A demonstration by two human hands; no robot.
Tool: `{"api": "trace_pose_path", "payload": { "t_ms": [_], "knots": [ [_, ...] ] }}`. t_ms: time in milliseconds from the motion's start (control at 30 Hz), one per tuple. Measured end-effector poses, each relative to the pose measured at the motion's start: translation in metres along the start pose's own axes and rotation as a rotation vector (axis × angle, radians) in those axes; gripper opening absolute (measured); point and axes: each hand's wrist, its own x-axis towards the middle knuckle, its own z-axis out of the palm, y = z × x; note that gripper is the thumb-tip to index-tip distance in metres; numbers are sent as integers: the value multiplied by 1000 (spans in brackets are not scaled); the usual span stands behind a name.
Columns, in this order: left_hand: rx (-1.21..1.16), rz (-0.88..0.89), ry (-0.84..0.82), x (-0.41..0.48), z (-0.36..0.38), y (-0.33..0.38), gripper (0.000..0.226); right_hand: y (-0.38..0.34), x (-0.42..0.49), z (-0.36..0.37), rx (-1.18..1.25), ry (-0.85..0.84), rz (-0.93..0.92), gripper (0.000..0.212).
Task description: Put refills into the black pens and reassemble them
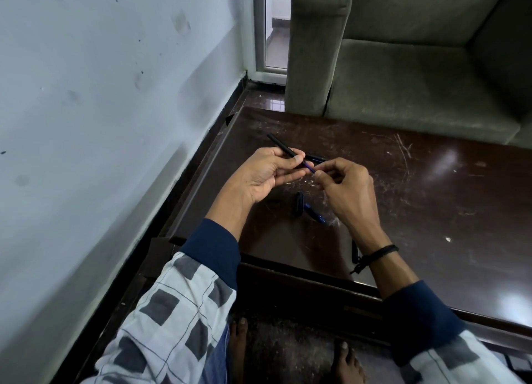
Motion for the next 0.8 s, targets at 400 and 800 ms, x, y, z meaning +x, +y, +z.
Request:
{"api": "trace_pose_path", "payload": {
  "t_ms": [400,800],
  "knots": [
    [-10,3,1,0,-2,-1,16,2,1,-1,-15,14,-27,3],
    [-6,6,-17,1,-1,-2,16,4,1,0,-24,38,-32,8]
  ]
}}
